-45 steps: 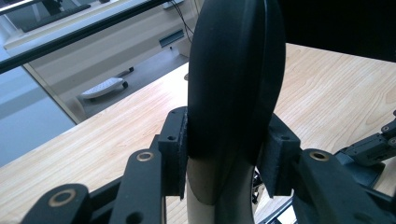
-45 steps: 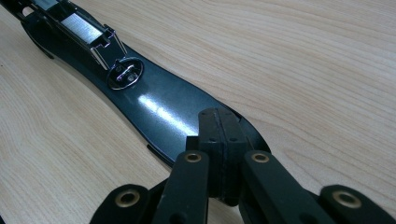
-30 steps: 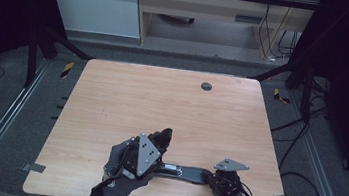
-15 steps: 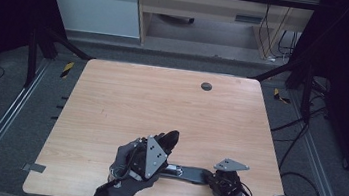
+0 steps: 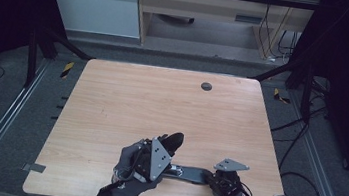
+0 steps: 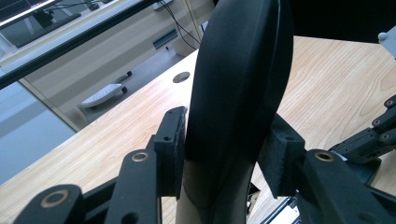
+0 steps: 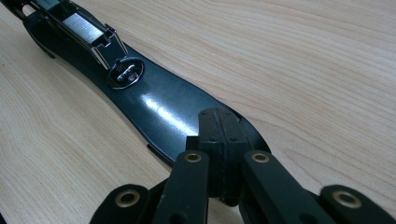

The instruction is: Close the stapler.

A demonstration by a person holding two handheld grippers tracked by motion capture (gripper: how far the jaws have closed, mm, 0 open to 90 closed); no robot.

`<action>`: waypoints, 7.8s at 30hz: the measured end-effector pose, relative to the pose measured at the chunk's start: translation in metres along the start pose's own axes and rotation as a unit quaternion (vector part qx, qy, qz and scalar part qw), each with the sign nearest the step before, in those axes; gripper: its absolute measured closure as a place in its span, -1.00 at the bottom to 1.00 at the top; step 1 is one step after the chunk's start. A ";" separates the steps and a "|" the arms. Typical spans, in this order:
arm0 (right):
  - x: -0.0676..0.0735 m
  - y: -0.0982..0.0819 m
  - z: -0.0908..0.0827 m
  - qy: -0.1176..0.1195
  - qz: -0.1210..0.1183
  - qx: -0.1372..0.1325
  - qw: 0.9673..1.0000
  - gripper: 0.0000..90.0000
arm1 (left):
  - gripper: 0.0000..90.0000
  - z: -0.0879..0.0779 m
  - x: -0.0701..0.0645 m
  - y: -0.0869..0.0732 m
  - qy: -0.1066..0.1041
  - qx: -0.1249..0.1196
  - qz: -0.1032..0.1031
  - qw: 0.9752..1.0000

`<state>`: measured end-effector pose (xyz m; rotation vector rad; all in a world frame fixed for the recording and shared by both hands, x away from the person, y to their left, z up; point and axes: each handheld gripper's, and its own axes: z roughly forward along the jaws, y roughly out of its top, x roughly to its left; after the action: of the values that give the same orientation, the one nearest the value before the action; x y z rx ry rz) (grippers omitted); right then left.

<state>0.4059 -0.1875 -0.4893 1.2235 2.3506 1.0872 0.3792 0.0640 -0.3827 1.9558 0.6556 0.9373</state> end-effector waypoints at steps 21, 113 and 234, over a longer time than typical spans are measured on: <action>0.000 0.000 0.000 0.001 -0.002 0.001 1.000 1.00 | 0.20 0.012 -0.020 0.001 0.001 0.006 0.035 0.999; -0.003 -0.004 -0.001 0.009 0.008 -0.013 1.000 1.00 | 0.10 0.049 -0.076 -0.011 -0.004 0.042 0.157 0.987; -0.024 0.021 -0.061 -0.047 0.063 -0.120 0.990 1.00 | 0.12 0.000 0.058 -0.046 -0.025 0.075 -0.022 0.997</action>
<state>0.3996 -0.2293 -0.4350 1.3147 2.0278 1.2786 0.4087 0.1287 -0.4013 2.0804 0.7569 0.8299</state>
